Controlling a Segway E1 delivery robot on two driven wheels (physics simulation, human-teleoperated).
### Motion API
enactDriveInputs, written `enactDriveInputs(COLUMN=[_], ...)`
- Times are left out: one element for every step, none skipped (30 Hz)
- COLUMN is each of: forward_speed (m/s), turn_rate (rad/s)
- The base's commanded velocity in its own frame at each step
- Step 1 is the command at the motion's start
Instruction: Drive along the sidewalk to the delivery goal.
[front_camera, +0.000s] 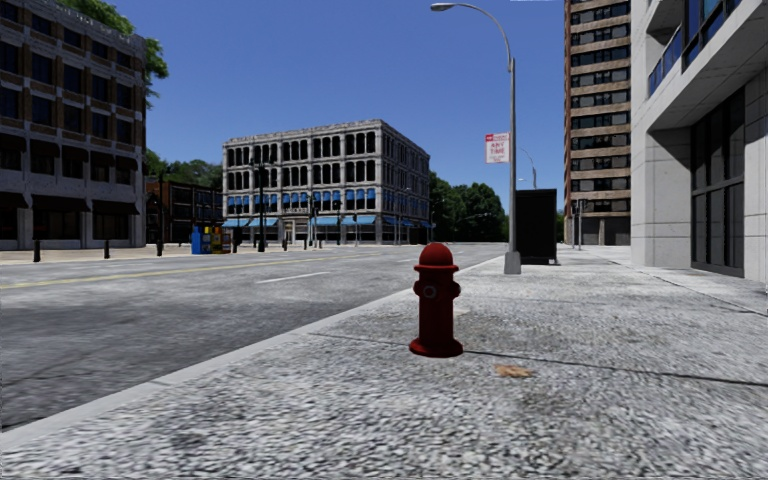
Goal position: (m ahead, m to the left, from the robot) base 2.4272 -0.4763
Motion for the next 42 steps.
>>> enactDriveInputs(forward_speed=[1.57,1.55,1.53,1.53,1.52,1.51,1.50,1.44,1.40,1.40,1.40,1.39,1.39,1.39,1.39,1.39,1.39,1.39,1.39,1.39,1.39,1.39,1.38,1.38,1.37,1.37,1.36,1.36,1.34,1.24,1.00,0.86,0.86,0.59,0.23,0.00,0.00,0.00,0.00,0.00,0.00,0.00], turn_rate=[-0.53,-0.54,-0.54,-0.54,-0.54,-0.54,-0.54,-0.54,-0.54,-0.54,-0.54,-0.54,-0.54,-0.54,-0.54,-0.54,-0.54,-0.54,-0.54,-0.54,-0.54,-0.54,-0.52,-0.52,-0.46,-0.32,-0.27,-0.27,-0.24,-0.16,-0.07,0.00,0.00,0.00,0.00,0.00,0.00,0.00,0.00,0.00,0.00,0.00])
